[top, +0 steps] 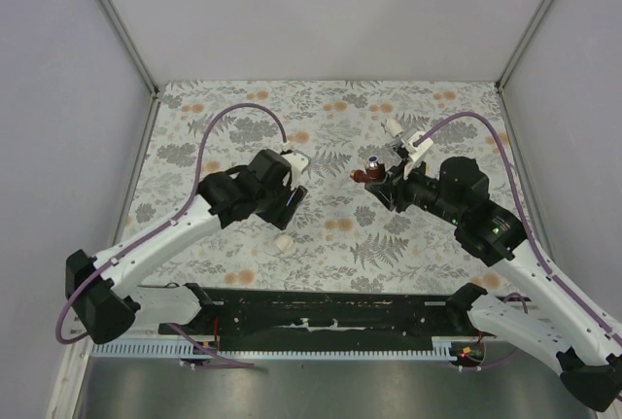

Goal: Install the water faucets

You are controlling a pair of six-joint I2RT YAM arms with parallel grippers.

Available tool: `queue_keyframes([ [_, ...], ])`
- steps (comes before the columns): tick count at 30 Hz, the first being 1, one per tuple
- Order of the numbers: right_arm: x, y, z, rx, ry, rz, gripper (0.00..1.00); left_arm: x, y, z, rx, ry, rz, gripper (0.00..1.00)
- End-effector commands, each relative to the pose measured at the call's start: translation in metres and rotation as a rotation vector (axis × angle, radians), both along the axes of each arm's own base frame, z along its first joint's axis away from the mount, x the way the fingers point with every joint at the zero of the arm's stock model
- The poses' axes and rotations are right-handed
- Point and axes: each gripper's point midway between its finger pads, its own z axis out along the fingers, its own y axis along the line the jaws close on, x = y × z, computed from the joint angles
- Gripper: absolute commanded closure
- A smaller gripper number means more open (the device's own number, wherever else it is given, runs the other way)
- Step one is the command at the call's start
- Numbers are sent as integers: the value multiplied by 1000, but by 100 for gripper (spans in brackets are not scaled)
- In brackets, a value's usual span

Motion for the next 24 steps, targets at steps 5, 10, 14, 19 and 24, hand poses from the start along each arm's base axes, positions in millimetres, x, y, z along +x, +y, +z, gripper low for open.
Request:
queue_keyframes([
  [5,3,-4,17,23,-87,-17,100,-13,-3,-59,160,182,83,28],
  [10,-1,-8,16,24,-90,-19,100,-12,-15,-82,169,233,68,28],
  [14,-3,-10,16,24,-92,-23,100,-16,-17,-101,196,286,58,29],
  [19,-3,-12,14,21,-92,-31,100,-21,-15,-125,240,331,53,31],
  [24,-3,-12,13,20,-91,-32,100,-27,-14,-142,264,374,47,35],
])
